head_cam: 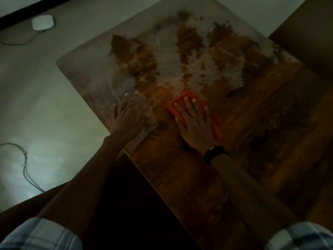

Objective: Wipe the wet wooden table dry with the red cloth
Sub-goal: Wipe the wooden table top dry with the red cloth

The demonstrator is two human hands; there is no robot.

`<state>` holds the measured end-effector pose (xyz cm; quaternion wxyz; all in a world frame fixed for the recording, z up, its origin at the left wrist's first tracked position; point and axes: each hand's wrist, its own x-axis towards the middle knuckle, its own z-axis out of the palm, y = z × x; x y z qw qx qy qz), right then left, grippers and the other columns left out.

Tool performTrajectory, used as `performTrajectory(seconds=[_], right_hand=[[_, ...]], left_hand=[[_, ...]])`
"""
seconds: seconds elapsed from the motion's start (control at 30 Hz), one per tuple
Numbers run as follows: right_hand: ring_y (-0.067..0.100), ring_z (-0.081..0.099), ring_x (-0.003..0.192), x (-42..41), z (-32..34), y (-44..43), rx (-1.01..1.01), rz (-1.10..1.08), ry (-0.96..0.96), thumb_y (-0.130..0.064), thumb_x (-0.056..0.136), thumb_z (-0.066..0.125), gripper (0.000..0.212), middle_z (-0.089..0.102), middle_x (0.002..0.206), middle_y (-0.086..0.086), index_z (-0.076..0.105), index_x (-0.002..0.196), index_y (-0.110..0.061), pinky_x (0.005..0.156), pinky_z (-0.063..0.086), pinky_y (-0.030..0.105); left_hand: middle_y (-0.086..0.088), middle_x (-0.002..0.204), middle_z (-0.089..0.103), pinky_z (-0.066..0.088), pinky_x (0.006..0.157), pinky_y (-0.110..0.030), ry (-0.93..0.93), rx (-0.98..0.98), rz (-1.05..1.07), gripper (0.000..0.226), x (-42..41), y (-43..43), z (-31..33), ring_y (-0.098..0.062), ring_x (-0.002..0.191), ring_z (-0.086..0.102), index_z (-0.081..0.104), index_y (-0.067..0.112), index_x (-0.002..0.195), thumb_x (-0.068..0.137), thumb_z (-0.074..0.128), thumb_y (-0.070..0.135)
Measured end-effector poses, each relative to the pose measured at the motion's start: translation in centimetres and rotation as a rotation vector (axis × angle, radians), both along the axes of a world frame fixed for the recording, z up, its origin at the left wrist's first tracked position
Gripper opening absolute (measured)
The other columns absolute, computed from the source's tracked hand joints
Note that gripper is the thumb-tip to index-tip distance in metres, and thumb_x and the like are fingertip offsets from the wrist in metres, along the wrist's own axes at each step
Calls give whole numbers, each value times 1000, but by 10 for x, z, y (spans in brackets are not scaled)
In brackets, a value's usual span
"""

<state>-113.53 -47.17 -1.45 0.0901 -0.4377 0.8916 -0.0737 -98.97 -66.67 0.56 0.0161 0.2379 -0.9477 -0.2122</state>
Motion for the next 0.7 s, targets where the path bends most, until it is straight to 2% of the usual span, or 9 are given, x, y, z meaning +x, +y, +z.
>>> performTrajectory(seconds=[0.03, 0.1, 0.17, 0.23, 0.33, 0.43, 0.53, 0.7], right_hand=[[23, 8, 152, 13, -1, 0, -7, 63, 18, -51, 102, 20, 54, 11, 165, -1, 23, 154, -38, 118, 12, 60], [22, 5, 153, 41, -2, 10, -30, 211, 18, -47, 104, 22, 52, 8, 166, 0, 21, 155, -36, 118, 12, 59], [19, 2, 153, 57, -3, 26, -54, 319, -10, -44, 105, 28, 50, 7, 166, -3, 22, 154, -37, 120, 10, 56], [14, 2, 152, 50, -2, 41, -51, 334, -7, -44, 106, 30, 48, 8, 165, -7, 23, 154, -40, 121, 8, 54], [13, 7, 152, 2, -2, 49, -32, 196, 35, -46, 105, 30, 48, 11, 165, -9, 25, 153, -41, 118, 13, 57], [14, 9, 152, -68, 3, 52, -17, 49, 13, -48, 103, 24, 51, 12, 164, -9, 22, 153, -41, 119, 12, 56], [14, 3, 152, -151, 10, 56, -3, -111, -53, -47, 104, 21, 51, 6, 165, -10, 16, 154, -39, 121, 5, 54], [22, 1, 152, -252, 15, 56, 24, -344, -114, -45, 105, 26, 53, 5, 166, -1, 19, 156, -31, 120, 5, 59]], left_hand=[[-19, 154, 24, 1, 116, -57, 44, 2, -2, 62, -4, 0, 4, -36, 145, 12, 21, 19, 149, 95, 31, 47], [-9, 156, 23, 0, 116, -47, 33, -4, 36, 56, -19, 3, 14, -25, 147, 8, 32, 17, 147, 95, 39, 38], [-1, 158, 21, 3, 116, -50, 26, -1, 33, 55, -37, 8, 25, -22, 148, 7, 36, 22, 145, 92, 37, 37], [-1, 156, 26, 5, 116, -52, 27, 37, -4, 60, -55, 14, 28, -24, 147, 11, 39, 20, 144, 87, 32, 36], [-5, 152, 36, 11, 117, -53, 12, 34, -73, 57, -80, 22, 21, -25, 145, 20, 44, 16, 141, 90, 34, 38], [9, 156, 25, 0, 117, -45, -109, -1, -83, 48, -100, 30, 12, -14, 147, 11, 34, 29, 146, 99, 39, 36], [15, 157, 19, -1, 117, -42, -124, -16, -105, 49, -114, 38, 10, -10, 147, 4, 29, 32, 148, 100, 40, 32], [14, 155, 25, 2, 116, -46, -133, -57, -120, 44, -128, 36, 11, -14, 147, 7, 37, 33, 144, 100, 38, 32]])
